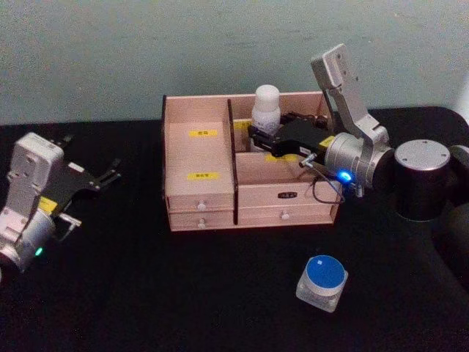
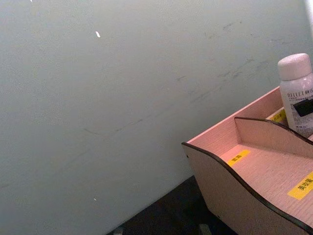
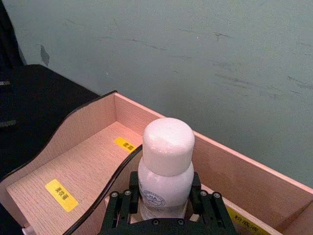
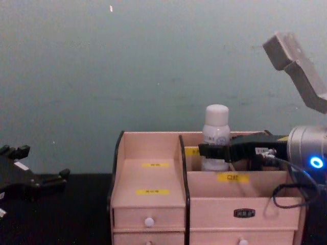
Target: Pick up the facial cleanser and watermelon frost from the table and place them into the tiered storage box.
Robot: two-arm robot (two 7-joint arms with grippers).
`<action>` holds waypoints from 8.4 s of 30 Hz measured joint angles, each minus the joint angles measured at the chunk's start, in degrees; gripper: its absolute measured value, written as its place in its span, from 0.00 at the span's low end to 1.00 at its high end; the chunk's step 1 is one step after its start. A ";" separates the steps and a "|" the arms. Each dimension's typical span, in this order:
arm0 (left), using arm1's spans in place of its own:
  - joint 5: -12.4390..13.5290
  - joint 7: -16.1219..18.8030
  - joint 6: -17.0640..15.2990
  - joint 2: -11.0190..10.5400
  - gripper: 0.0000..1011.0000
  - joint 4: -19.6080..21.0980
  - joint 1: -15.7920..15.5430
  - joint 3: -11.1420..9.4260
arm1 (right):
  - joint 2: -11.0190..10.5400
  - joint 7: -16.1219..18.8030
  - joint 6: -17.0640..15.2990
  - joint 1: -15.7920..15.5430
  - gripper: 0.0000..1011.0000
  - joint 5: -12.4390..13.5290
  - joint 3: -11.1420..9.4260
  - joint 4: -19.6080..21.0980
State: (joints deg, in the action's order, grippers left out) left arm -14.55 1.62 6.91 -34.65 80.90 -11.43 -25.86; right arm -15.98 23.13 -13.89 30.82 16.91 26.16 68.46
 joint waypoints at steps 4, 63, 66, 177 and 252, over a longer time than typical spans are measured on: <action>0.00 0.00 0.00 0.00 0.99 0.00 0.00 0.00 | 0.00 0.00 -0.04 0.00 0.59 0.02 -0.01 0.00; 0.00 0.00 0.00 0.00 0.99 0.00 0.00 0.00 | -21.27 3.03 -2.04 -28.08 0.99 8.75 -7.83 34.10; 0.00 0.00 0.00 0.00 0.99 0.00 0.00 0.00 | -23.16 2.89 -2.89 -30.28 0.99 9.26 -8.17 35.71; 0.00 0.00 0.00 0.00 0.99 0.00 0.00 0.00 | -29.68 3.43 -11.08 -31.26 0.71 7.83 -2.81 37.03; 0.00 0.00 0.00 0.00 0.99 0.00 0.00 0.00 | -4.50 12.50 -4.91 10.18 0.71 6.25 11.87 3.04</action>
State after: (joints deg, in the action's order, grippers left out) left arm -14.55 1.62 6.91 -34.65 80.90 -11.43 -25.86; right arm -20.49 35.63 -18.79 41.00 23.16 38.04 71.50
